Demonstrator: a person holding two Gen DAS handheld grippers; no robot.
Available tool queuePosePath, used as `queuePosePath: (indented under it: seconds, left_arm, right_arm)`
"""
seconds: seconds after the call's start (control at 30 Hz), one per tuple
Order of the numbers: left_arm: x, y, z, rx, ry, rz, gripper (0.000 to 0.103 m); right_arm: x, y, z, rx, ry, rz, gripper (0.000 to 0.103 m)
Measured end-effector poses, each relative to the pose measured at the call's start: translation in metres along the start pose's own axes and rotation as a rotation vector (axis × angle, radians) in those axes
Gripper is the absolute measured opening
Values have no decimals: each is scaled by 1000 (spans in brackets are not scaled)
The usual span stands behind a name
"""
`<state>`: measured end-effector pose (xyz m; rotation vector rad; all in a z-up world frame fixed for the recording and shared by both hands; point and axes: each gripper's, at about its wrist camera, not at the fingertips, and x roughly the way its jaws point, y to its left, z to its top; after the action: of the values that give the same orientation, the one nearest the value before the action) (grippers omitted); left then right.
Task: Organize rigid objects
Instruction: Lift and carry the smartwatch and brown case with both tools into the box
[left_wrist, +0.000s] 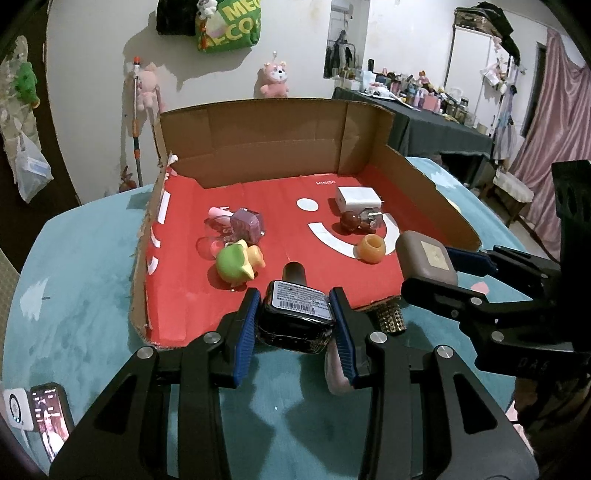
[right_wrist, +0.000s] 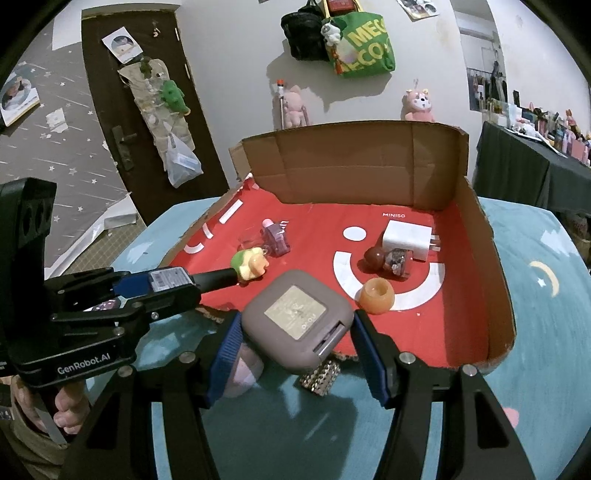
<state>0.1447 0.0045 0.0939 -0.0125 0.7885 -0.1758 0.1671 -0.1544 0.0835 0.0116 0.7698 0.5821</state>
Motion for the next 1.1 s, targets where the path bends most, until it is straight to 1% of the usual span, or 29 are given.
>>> queuePosePath:
  seconds: [0.5,1.1]
  left_arm:
    - [35,9,13,-13,70,-34,36]
    - [70,18,13,-36,149,-53,36]
  right_arm:
    - [37,-18,18,36,80,11,63]
    - [74,-30,17,45,173,3,63]
